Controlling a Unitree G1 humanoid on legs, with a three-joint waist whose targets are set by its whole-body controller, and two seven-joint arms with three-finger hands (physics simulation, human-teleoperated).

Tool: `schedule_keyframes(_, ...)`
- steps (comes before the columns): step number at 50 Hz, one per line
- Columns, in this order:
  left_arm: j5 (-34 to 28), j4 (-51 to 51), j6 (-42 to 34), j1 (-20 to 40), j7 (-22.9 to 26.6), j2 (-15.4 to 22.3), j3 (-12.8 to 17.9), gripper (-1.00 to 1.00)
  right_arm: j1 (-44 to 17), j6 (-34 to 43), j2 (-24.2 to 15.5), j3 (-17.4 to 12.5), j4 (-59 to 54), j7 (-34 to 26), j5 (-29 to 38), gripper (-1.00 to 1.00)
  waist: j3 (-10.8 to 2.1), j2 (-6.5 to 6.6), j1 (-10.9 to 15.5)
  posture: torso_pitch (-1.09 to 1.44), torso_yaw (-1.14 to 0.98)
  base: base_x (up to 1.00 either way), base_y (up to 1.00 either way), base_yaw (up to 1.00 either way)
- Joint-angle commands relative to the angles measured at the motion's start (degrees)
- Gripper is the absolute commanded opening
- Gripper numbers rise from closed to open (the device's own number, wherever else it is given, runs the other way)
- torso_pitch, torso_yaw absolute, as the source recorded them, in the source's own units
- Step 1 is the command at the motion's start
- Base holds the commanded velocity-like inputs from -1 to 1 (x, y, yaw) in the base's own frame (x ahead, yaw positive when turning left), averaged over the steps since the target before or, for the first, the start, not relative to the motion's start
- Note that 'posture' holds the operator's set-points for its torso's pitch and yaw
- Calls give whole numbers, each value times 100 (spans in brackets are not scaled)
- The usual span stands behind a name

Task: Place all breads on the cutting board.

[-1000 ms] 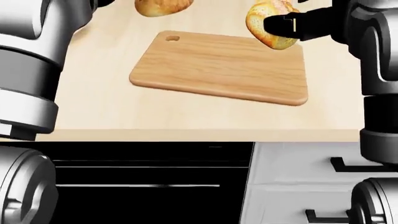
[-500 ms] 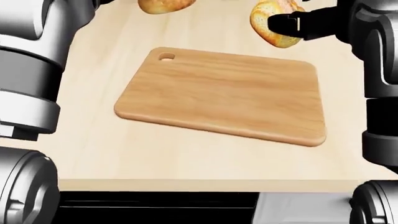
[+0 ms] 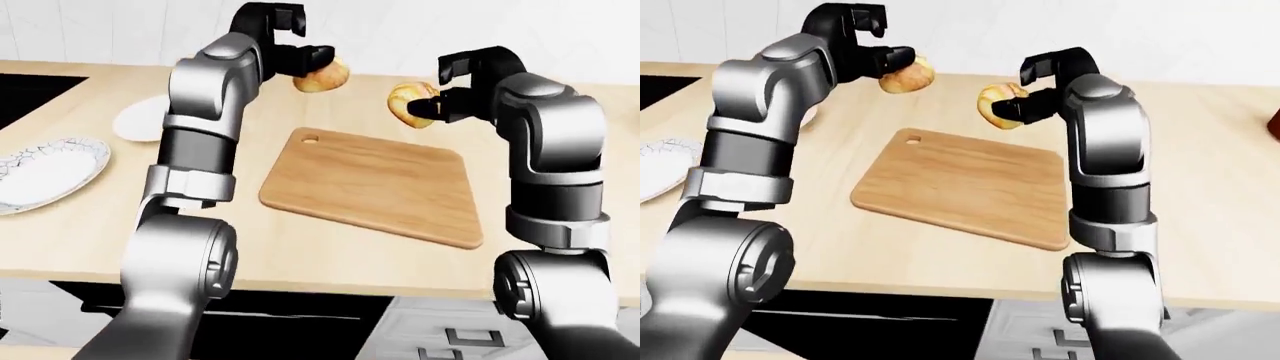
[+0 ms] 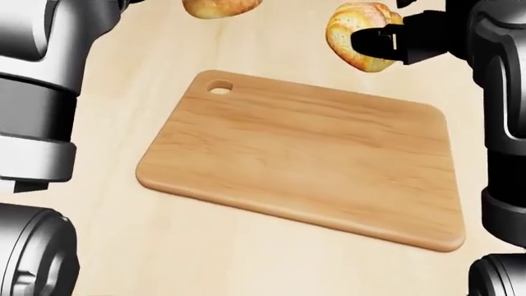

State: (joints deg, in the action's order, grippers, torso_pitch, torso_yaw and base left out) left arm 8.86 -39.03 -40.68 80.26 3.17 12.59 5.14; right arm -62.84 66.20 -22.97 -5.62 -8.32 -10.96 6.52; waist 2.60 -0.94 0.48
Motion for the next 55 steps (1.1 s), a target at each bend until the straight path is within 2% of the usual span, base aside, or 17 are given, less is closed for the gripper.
schedule_keyframes(1, 11, 245, 68, 200, 24, 55, 37, -100, -120, -1, -87, -39, 292, -114, 162, -100, -184, 1, -12, 0, 0, 0, 0, 0)
schedule_keyframes(4, 21, 304, 20, 185, 15, 54, 55, -100, 31, 221, -176, 95, 631, -419, 314, -100, -174, -7, 2, 0, 0, 0, 0, 0)
schedule_keyframes(13, 27, 160, 114, 255, -5, -37, 32, -100, 404, 591, -457, 127, 1207, -1217, 868, -100, -137, -49, 53, 0, 0, 0, 0, 0)
schedule_keyframes(19, 42, 126, 151, 268, -4, -68, 29, -100, 473, 438, -480, 222, 1194, -1594, 1324, -100, -130, -62, 62, 0, 0, 0, 0, 0)
schedule_keyframes(25, 58, 97, 175, 288, -5, -91, 23, -100, 907, -4, -366, 269, 1207, -1852, 1902, -100, -138, -70, 65, 0, 0, 0, 0, 0)
schedule_keyframes(28, 61, 125, 144, 280, -17, -104, 13, -100, 911, -204, -208, 123, 1072, -1864, 2082, -100, -149, -70, 66, 0, 0, 0, 0, 0)
schedule_keyframes(39, 70, 118, 156, 281, -13, -113, 15, -100, 887, -805, 236, -4, 573, -1605, 2310, -100, -182, -16, 30, 0, 0, 0, 0, 0)
schedule_keyframes(44, 85, 108, 157, 297, -20, -124, 16, -100, 906, -687, 327, 95, 750, -1692, 2352, -100, -201, 12, 11, 0, 0, 0, 0, 0)
schedule_keyframes(55, 105, 169, 126, 262, -43, -150, 7, -100, 1020, -763, 513, 106, 751, -1622, 2361, -100, -227, 47, -19, 0, 0, 0, 0, 0)
